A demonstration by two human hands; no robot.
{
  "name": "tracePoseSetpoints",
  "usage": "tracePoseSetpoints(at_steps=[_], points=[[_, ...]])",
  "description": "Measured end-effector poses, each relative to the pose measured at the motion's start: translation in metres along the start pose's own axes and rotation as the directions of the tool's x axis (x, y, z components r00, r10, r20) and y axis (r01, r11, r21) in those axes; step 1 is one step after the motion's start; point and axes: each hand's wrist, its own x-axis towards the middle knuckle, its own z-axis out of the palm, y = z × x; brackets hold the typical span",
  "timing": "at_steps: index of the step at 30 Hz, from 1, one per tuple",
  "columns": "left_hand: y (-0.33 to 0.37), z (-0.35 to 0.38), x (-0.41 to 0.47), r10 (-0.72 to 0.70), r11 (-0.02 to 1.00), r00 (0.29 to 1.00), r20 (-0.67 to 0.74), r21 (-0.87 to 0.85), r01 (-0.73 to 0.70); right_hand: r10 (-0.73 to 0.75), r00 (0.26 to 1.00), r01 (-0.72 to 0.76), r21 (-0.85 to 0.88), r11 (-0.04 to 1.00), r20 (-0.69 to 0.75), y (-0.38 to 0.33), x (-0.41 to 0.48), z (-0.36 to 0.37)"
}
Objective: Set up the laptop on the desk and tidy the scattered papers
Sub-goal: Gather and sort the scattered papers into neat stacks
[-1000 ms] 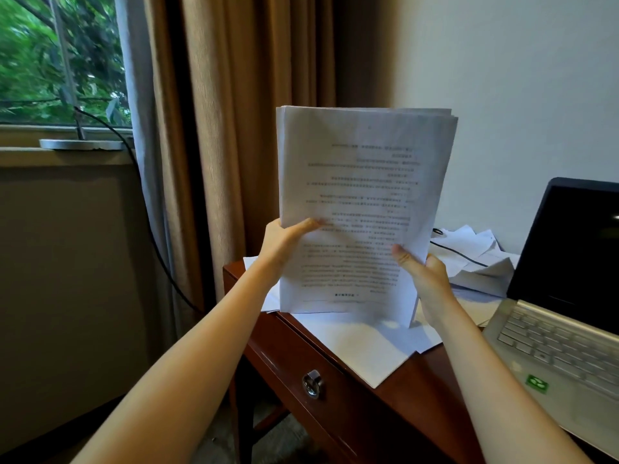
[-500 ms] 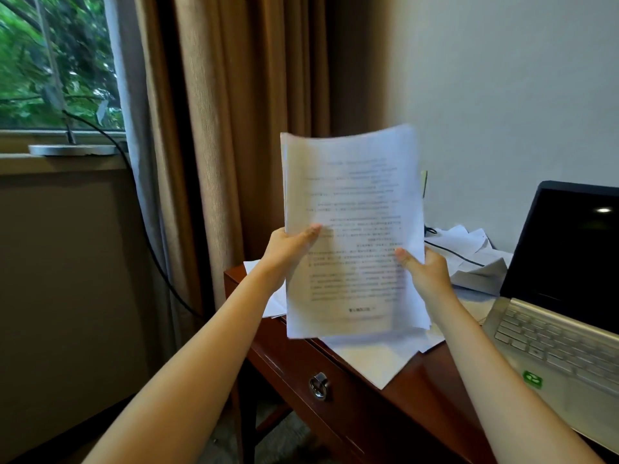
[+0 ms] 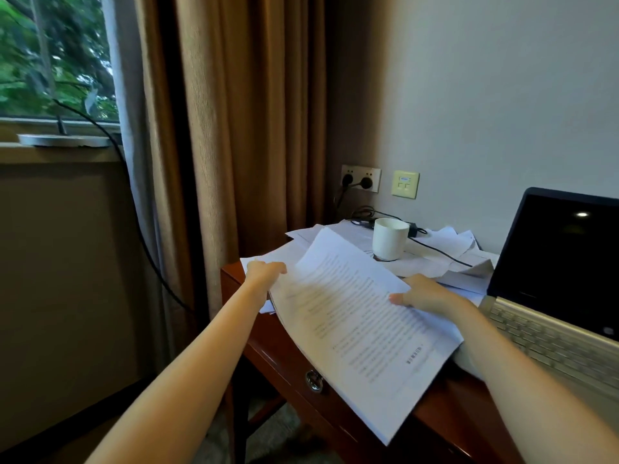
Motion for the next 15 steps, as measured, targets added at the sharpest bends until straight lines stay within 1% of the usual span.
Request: tracePoseSetpoints(at_steps=[1, 4, 7, 8, 9, 10, 12, 13, 15], points=[[-0.001, 0.0, 0.004, 0.02, 0.998, 1.0, -0.016, 0.066, -0.019, 0.006, 1.0, -0.006, -0.027, 1.0, 0.007, 0.0, 0.004, 0.001], [0.002, 0.0, 0.01, 0.074, 0.957, 0.997, 0.021, 0.28, -0.076, 0.037, 0.999, -0.037, -0.125, 0.991, 0.002, 0.001, 0.014, 0.003], [0.007, 0.001, 0.017, 0.115, 0.841, 0.993, 0.028, 0.53, -0.112, 0.087, 0.996, -0.085, -0.29, 0.953, -0.006, -0.003, 0.018, 0.005], [0.011, 0.002, 0.017, 0.13, 0.813, 0.991, 0.021, 0.57, -0.119, 0.091, 0.996, -0.089, -0.324, 0.942, -0.01, -0.005, 0.021, 0.004], [0.015, 0.003, 0.021, 0.154, 0.803, 0.988, 0.02, 0.581, -0.136, 0.085, 0.996, -0.083, -0.336, 0.938, -0.007, -0.006, 0.025, 0.002], [0.019, 0.005, 0.024, 0.161, 0.824, 0.986, 0.032, 0.546, -0.152, 0.068, 0.998, -0.065, -0.333, 0.941, -0.003, -0.008, 0.03, 0.001], [0.026, 0.012, 0.035, 0.17, 0.908, 0.983, 0.072, 0.375, -0.185, 0.011, 0.999, -0.023, -0.267, 0.963, -0.046, -0.015, 0.041, -0.001], [0.029, 0.015, 0.039, 0.18, 0.933, 0.98, 0.08, 0.301, -0.196, 0.005, 0.996, -0.022, -0.196, 0.98, -0.087, -0.019, 0.047, -0.001], [0.033, 0.022, 0.051, 0.142, 0.971, 0.986, 0.09, 0.183, -0.156, 0.038, 0.99, -0.037, 0.01, 0.999, -0.138, -0.029, 0.059, 0.002]])
